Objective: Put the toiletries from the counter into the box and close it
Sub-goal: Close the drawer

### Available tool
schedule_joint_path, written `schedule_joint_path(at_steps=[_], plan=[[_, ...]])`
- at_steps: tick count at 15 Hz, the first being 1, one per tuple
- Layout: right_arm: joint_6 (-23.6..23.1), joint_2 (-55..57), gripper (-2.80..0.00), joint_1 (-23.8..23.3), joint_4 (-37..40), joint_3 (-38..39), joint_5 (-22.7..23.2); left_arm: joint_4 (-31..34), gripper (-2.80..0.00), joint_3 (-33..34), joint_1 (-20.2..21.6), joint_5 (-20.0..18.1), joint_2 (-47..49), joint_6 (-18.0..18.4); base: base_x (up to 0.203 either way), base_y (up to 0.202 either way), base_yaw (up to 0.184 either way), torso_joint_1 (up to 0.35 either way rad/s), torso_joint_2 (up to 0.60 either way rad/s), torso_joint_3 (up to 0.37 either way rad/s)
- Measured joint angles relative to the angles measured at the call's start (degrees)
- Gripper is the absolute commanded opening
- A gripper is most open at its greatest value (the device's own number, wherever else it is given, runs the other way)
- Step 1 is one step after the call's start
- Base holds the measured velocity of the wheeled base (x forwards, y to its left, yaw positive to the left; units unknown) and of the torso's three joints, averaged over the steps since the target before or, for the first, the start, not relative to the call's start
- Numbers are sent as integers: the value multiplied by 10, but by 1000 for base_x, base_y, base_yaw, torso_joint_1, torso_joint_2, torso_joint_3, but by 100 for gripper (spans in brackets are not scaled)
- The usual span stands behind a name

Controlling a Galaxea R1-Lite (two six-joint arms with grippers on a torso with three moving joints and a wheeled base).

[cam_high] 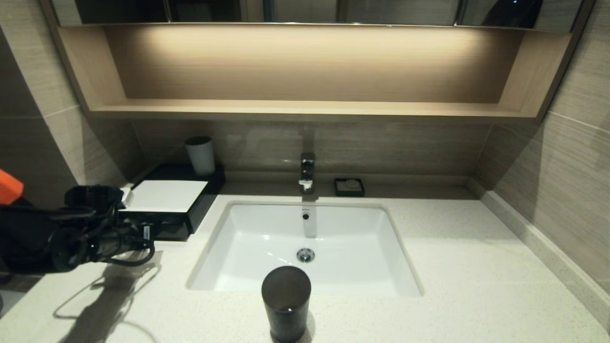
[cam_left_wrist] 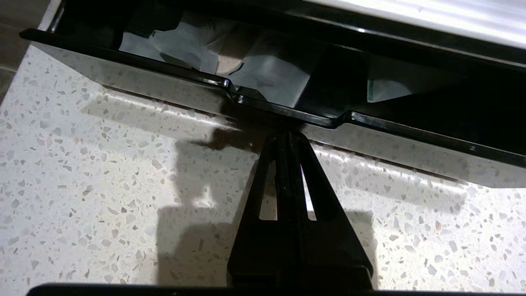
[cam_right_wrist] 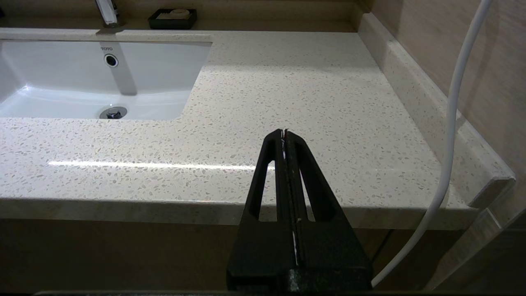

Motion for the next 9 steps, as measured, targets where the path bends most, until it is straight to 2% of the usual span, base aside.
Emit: schedule_joint_path(at_steps=[9], plan=[[0, 0, -280, 0, 0, 0, 0, -2, -280, -26, 0, 0, 11, 0, 0, 0, 0, 0, 0, 0]])
